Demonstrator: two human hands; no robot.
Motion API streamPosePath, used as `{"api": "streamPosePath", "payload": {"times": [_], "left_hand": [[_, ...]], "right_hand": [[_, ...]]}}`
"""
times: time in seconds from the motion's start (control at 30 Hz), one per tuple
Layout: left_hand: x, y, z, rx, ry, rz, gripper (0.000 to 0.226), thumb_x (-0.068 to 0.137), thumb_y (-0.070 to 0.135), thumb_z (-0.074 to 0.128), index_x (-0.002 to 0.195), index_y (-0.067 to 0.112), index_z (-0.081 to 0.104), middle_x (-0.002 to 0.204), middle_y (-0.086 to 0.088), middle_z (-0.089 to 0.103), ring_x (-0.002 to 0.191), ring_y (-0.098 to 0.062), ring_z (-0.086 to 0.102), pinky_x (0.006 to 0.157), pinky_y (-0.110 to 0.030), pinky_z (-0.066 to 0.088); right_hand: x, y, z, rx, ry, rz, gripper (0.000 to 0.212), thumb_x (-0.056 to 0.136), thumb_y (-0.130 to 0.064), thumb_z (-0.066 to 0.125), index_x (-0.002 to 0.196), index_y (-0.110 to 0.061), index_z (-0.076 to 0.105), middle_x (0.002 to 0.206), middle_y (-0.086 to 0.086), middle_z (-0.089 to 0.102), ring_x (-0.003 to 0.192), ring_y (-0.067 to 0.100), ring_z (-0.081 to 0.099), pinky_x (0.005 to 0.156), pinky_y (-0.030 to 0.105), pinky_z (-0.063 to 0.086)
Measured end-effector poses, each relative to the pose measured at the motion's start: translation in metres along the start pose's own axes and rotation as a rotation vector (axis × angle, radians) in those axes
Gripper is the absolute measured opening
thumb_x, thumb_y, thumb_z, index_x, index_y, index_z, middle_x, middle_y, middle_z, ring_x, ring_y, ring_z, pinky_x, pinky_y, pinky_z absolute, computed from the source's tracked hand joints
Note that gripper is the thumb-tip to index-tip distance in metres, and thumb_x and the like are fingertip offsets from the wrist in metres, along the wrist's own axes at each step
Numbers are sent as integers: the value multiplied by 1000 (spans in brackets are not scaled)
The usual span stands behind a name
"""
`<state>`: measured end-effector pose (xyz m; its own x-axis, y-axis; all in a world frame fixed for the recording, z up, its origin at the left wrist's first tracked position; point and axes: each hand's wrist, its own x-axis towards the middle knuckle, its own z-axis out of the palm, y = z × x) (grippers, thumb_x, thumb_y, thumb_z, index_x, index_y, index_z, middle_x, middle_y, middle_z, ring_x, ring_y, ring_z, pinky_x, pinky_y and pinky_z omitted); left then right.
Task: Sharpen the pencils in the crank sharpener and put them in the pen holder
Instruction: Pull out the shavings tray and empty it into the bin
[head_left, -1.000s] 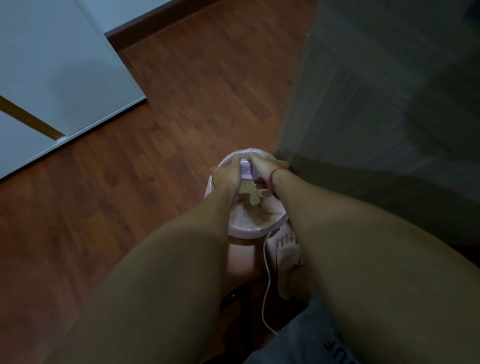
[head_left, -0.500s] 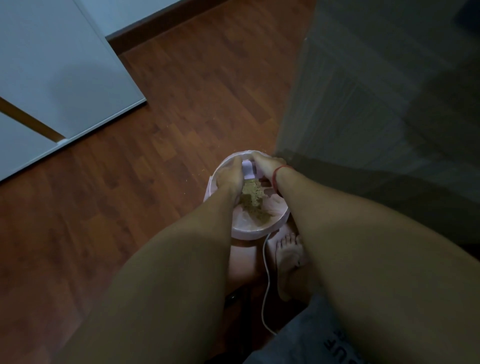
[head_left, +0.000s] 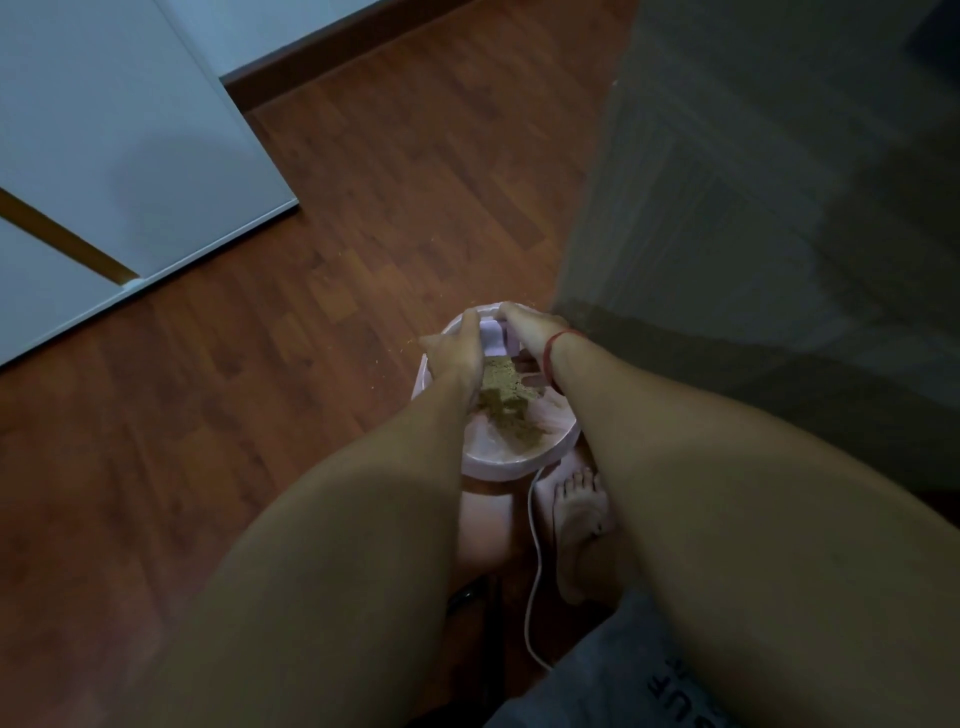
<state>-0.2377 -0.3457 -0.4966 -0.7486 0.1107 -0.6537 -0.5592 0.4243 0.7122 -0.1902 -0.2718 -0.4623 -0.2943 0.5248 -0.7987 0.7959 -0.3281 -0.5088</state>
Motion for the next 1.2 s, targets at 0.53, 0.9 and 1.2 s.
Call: {"api": "streamPosePath", "payload": {"times": [0.53, 0.9, 1.2], "left_hand": [[-11, 12, -7, -1, 26, 54, 68, 74, 51, 53, 119, 2, 39, 108, -15, 59, 94, -29, 59, 86, -46, 52], [5, -2, -1, 54, -34, 27, 70, 63, 57, 43, 109, 8, 65, 103, -18, 71, 88, -35, 68, 77, -40, 53], [2, 2, -4, 22, -8, 35, 73, 64, 58, 45, 112, 5, 61, 98, -13, 68, 81, -31, 65, 77, -41, 55]], "right_hand": [[-8, -7, -2, 41, -22, -17, 33, 72, -48, 53, 48, -25, 53, 69, 2, 49, 70, 22, 49, 85, 38, 53], [-2, -2, 0, 56, 17, 1, 52, 61, -50, 60, 104, -21, 65, 82, 4, 57, 68, 20, 53, 67, 33, 55], [-7, -6, 3, 69, -19, -27, 30, 62, -50, 57, 81, -29, 67, 71, 2, 51, 64, 22, 49, 72, 34, 54]]}}
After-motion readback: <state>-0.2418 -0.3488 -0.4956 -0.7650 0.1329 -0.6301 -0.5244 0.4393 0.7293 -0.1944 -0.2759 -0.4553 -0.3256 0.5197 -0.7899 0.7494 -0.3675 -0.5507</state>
